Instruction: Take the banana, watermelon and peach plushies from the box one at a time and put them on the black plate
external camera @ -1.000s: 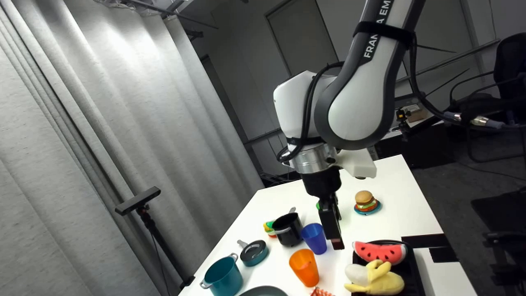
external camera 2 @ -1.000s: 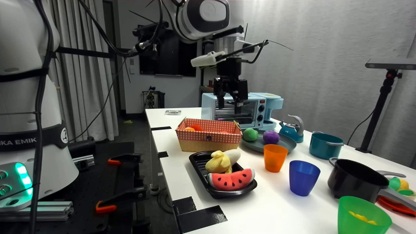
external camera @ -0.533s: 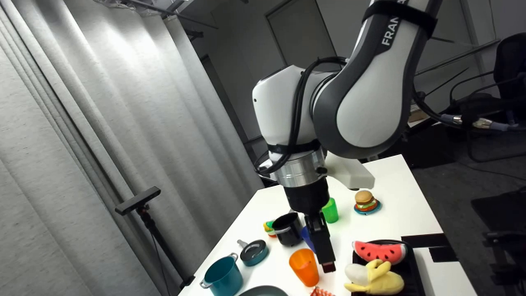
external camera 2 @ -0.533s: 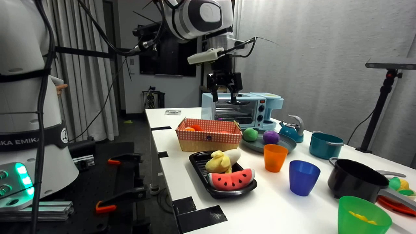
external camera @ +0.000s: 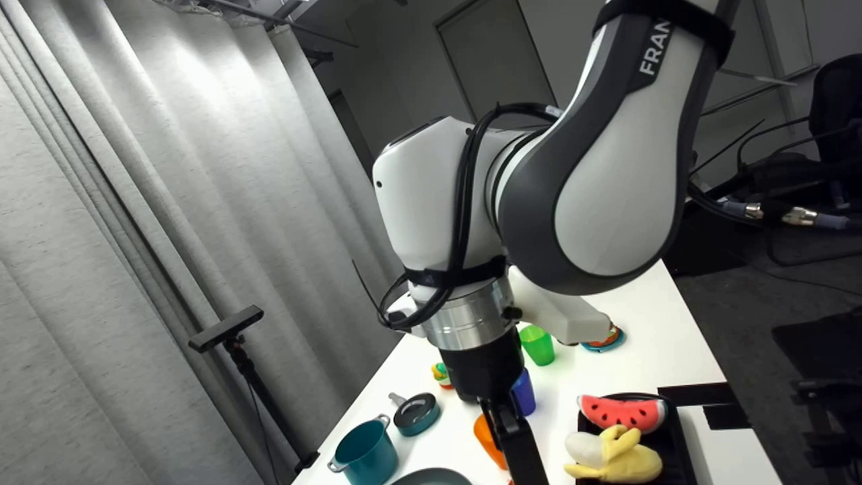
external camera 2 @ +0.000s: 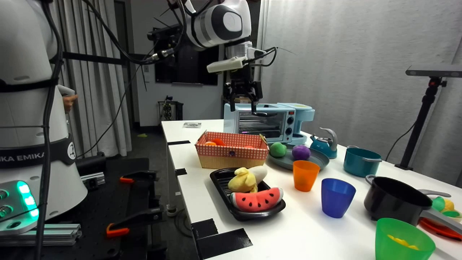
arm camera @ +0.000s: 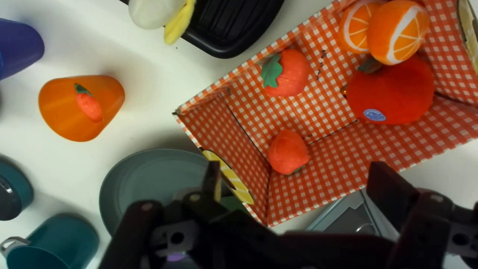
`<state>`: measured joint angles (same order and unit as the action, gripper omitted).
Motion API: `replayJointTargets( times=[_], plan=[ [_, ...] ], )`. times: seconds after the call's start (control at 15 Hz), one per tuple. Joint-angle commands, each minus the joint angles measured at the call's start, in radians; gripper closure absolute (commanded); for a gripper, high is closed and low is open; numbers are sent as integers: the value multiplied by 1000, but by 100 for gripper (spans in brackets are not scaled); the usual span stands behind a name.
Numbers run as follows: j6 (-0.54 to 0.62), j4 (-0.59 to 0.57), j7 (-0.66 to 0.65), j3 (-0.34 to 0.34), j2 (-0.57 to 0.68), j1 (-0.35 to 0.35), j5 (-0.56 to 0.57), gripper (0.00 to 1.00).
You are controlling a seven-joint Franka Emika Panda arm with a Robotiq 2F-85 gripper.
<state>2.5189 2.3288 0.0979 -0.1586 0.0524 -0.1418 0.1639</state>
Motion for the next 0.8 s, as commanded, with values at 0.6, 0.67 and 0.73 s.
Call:
replayJointTargets(
  times=[0.6,0.67,0.73],
  plan=[
    [-38,-129,59,-13,173,-36,18,0],
    [-37,-139,55,-12,190,-38,19,0],
    [-36,-148,54,-12,204,-39,18,0]
  ],
)
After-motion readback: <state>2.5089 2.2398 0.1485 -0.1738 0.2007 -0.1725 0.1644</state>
